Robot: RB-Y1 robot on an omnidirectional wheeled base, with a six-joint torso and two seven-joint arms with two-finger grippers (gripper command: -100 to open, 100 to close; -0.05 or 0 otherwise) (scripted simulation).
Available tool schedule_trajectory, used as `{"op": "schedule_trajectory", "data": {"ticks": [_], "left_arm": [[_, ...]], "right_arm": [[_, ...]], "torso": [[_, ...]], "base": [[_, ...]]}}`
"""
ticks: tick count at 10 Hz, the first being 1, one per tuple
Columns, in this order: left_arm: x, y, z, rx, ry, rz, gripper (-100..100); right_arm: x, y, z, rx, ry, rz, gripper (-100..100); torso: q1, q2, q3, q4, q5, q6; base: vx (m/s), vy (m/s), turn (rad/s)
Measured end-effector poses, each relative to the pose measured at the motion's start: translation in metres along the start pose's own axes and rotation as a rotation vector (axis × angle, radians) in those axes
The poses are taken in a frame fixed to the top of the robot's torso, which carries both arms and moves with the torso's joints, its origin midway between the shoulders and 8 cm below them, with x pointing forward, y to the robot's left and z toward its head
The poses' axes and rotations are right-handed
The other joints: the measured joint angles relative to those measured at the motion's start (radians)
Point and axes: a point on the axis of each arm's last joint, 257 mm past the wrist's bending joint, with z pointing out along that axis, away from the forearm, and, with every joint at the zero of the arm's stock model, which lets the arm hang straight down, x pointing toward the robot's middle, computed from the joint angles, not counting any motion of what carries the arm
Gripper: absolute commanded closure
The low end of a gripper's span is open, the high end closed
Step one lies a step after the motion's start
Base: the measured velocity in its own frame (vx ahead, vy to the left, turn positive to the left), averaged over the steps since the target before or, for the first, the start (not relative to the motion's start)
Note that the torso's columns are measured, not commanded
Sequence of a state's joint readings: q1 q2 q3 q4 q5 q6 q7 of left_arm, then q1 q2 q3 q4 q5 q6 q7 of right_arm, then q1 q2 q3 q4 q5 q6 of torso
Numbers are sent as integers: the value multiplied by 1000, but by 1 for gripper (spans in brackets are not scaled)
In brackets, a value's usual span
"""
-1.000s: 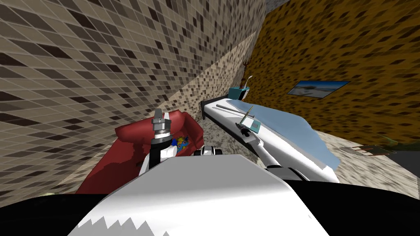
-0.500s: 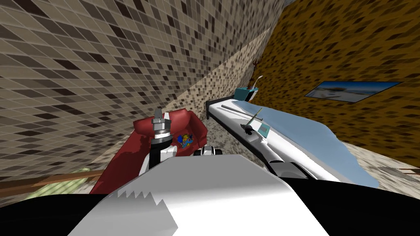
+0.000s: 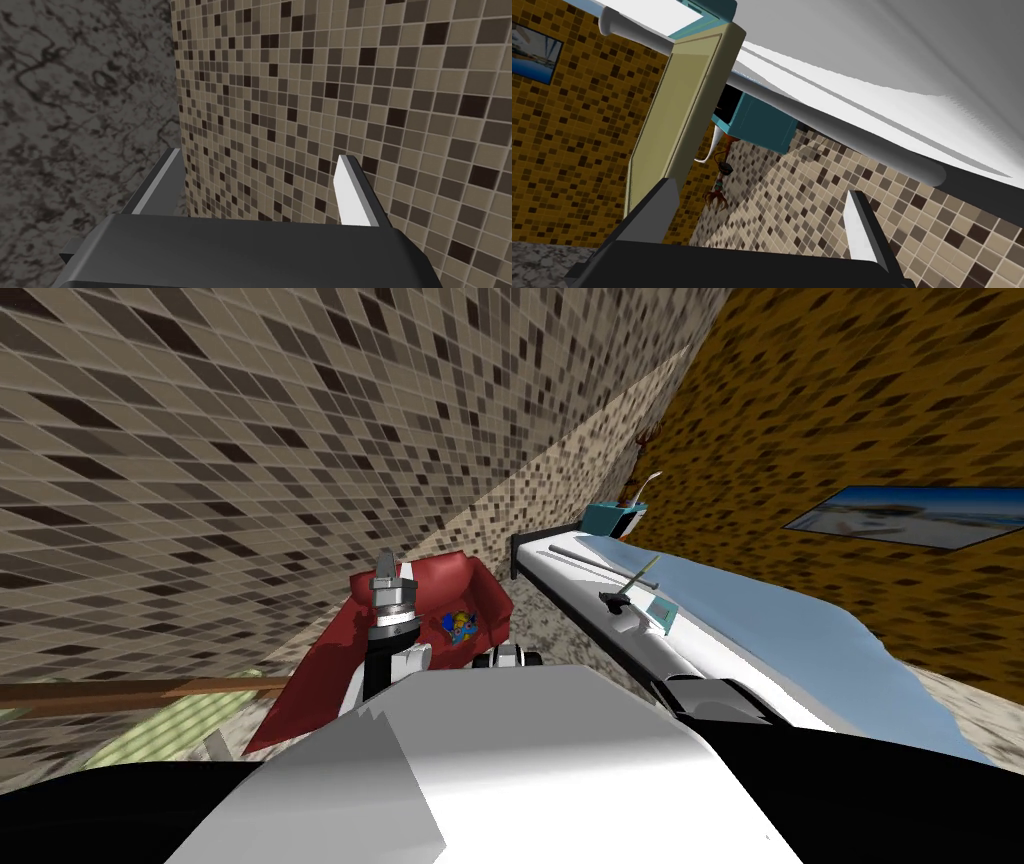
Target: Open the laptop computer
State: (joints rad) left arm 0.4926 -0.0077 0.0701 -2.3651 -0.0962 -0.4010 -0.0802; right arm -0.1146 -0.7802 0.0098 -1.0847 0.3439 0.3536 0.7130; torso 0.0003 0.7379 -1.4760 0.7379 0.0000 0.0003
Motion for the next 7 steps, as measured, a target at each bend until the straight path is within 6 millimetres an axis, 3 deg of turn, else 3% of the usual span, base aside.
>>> {"op": "schedule_trajectory", "data": {"ticks": [5, 7], "left_arm": [[0, 0, 0, 0, 0, 0, 0], [0, 0, 0, 0, 0, 0, 0]], "right_arm": [[-6, -83, 8, 178, 67, -162, -100], [-4, -100, 9, 213, 83, -190, -100]], "torso": [[0, 0, 0, 0, 0, -1], [-2, 0, 0, 0, -1, 0]], "base": [[0, 42, 130], [0, 7, -18]]}}
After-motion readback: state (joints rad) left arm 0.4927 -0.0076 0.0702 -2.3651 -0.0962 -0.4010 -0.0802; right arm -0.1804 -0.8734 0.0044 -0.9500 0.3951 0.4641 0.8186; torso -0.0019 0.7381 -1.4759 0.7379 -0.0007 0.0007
